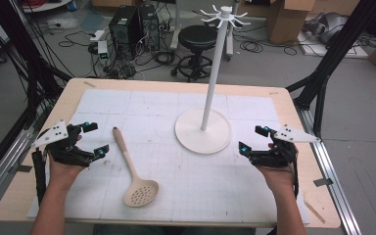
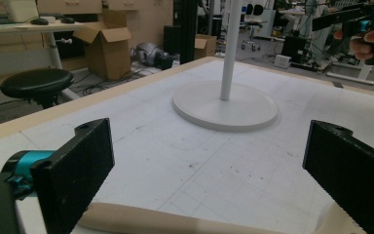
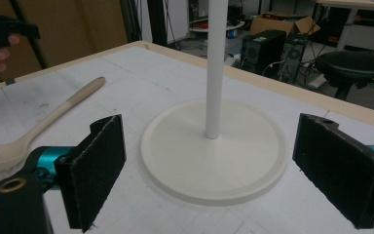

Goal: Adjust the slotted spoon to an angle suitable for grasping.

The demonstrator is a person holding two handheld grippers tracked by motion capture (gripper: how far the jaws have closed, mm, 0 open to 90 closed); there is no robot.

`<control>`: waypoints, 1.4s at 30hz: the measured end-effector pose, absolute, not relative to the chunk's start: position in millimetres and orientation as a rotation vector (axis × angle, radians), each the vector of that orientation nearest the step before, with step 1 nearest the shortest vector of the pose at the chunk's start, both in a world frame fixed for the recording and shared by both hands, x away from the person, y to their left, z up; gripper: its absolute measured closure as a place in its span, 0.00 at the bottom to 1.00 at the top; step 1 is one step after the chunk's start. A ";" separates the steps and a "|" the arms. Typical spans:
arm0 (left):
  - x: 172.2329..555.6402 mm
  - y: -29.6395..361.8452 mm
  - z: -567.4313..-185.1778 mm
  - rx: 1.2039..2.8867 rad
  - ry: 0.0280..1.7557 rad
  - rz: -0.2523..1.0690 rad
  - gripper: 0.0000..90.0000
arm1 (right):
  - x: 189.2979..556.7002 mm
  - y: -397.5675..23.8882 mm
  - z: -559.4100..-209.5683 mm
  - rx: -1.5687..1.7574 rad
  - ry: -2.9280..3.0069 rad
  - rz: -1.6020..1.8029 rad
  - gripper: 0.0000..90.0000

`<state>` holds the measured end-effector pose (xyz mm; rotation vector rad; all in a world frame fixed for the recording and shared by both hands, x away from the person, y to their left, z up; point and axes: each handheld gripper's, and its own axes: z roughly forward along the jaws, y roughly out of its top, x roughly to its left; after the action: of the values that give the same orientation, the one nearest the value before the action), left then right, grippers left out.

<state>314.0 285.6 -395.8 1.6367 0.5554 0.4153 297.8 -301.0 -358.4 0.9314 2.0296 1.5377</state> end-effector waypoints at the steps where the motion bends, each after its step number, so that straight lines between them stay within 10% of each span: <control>1: 314.1 285.5 -396.2 1.638 0.555 0.412 0.06 | 297.9 -301.6 -358.7 0.935 2.030 1.539 0.12; 32: 330.1 265.1 -390.6 1.802 0.532 0.372 0.06 | 298.4 -295.9 -356.6 0.914 2.045 1.518 0.12; 42: 324.2 262.1 -400.2 1.948 0.492 0.247 0.51 | 297.3 -295.9 -357.2 0.921 2.043 1.519 0.12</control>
<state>324.2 262.1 -400.2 1.9477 0.4917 0.2472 297.3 -295.9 -357.2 0.9210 2.0433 1.5186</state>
